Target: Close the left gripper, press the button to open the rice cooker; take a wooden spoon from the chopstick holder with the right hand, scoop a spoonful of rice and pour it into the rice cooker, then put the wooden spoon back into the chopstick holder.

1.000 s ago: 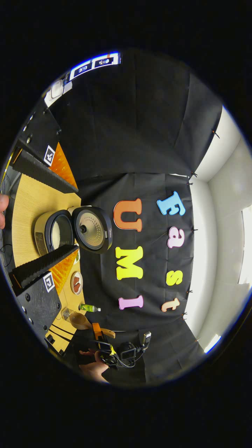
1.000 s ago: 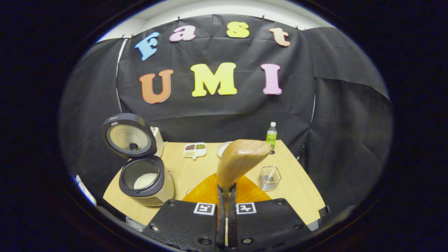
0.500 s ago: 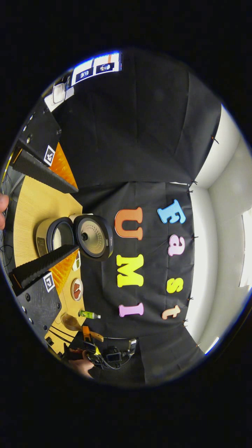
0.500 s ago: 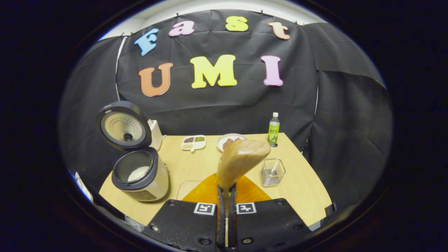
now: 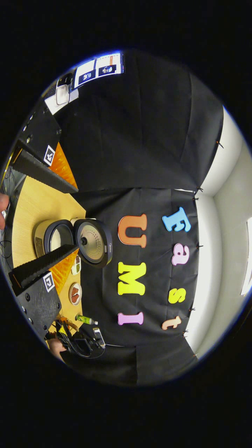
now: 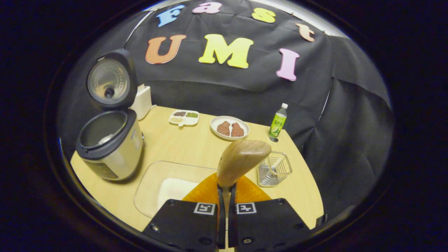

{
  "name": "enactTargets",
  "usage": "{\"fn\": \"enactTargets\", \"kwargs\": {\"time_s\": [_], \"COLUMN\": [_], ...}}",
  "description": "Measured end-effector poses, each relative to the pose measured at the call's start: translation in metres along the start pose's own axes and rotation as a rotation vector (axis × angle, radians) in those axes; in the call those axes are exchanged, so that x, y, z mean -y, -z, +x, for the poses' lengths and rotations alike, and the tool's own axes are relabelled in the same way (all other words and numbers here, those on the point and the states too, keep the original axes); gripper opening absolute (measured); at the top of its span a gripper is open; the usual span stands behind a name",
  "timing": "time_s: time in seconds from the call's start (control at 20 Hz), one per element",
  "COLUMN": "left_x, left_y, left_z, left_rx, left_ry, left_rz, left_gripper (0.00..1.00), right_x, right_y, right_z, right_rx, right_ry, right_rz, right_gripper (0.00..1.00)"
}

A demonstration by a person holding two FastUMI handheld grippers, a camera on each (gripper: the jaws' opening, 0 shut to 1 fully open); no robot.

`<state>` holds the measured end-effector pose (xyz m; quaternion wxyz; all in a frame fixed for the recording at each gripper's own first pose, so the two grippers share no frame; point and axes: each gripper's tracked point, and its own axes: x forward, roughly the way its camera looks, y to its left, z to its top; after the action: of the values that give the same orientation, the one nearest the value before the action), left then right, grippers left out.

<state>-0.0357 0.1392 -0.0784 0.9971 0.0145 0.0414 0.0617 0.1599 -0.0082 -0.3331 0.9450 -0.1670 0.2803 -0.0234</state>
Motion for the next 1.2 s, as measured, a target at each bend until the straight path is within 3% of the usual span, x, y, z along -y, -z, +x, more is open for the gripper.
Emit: {"fn": "enactTargets", "kwargs": {"time_s": [0.15, 0.3, 0.75, 0.95, 1.2], "left_x": [0.005, 0.007, 0.014, 0.018, 0.032], "left_y": [-0.003, -0.006, -0.001, 0.001, 0.001], "left_z": [0.003, 0.008, 0.026, 0.03, 0.035], "left_rx": [-0.003, -0.023, -0.077, -0.087, -0.088], "left_ry": [-0.006, -0.01, -0.017, -0.026, -0.018], "left_rz": [0.036, 0.053, 0.063, 0.072, 0.072], "left_gripper": [0.95, 0.95, 0.94, 0.94, 0.94], "right_x": [-0.007, -0.025, -0.086, -0.108, -0.093], "right_y": [0.006, 0.011, 0.002, 0.004, 0.012], "right_z": [0.021, 0.031, 0.044, 0.039, 0.029], "right_rx": [0.026, 0.036, 0.026, -0.028, -0.151], "right_ry": [0.042, 0.038, -0.135, -0.283, -0.37], "right_rz": [-0.022, -0.014, 0.152, 0.303, 0.627], "right_gripper": [0.08, 0.08, 0.08, 0.08, 0.08]}}
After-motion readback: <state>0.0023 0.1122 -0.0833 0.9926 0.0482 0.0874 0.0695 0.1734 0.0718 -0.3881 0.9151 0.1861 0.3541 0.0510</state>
